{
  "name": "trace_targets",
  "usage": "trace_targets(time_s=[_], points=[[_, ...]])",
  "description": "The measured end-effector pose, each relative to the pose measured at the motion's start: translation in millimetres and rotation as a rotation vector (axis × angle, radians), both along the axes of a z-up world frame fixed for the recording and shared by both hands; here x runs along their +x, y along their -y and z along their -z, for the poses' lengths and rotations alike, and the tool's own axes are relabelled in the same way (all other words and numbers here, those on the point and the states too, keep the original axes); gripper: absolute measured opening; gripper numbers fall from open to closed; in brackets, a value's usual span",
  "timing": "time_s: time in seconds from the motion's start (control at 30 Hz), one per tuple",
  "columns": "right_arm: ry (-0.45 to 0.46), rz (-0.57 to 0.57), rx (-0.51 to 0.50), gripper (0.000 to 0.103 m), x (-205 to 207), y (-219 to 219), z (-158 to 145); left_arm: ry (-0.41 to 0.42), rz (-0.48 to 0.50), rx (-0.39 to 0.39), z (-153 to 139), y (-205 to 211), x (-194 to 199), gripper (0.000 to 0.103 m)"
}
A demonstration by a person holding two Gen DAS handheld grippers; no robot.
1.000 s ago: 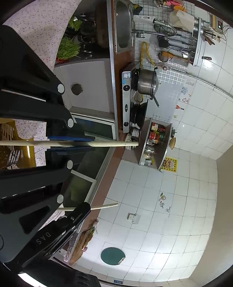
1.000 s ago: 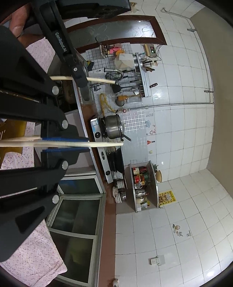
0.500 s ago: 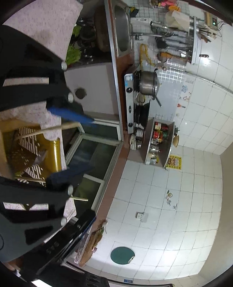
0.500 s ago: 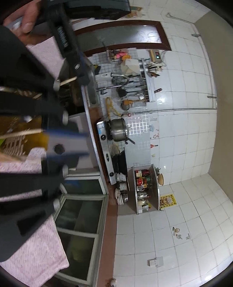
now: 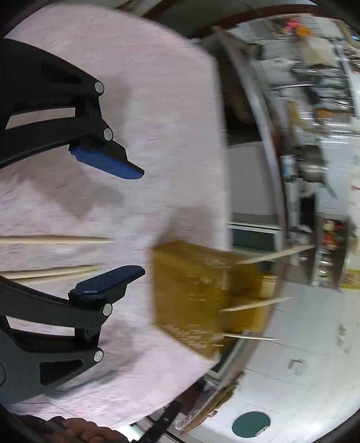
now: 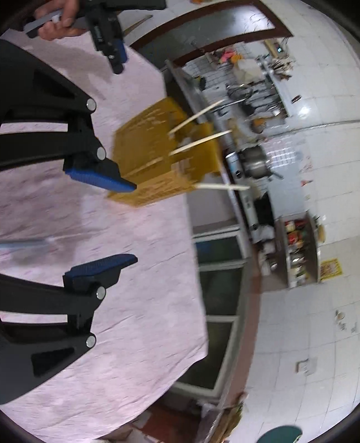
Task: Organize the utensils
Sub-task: 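Grasp a wooden chopstick with the left tool while the right tool grasps another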
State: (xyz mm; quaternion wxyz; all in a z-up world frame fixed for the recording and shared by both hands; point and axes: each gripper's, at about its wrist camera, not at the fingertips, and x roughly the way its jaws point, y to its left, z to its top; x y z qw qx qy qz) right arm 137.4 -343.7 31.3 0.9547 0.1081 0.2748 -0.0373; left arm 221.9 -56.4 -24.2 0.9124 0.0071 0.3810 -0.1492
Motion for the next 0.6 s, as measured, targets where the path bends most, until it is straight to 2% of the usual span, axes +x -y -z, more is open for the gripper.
trace_targets(time_s=[0.1, 0.27, 0.5, 0.6], points=[[-0.050, 0.007, -0.032, 0.046, -15, -2, 18, -0.044, -0.010, 0.027, 28, 0, -27, 0.063], [-0.087, 0.001, -0.039, 0.046, -30, -2, 32, -0.070, 0.027, 0.043, 44, 15, -54, 0.063], [-0.159, -0.044, -0.042, 0.046, -39, -18, 46, -0.115, 0.023, 0.104, 54, 25, -48, 0.063], [-0.181, -0.070, -0.054, 0.046, -40, -30, 51, -0.137, 0.026, 0.106, 57, 29, -44, 0.062]])
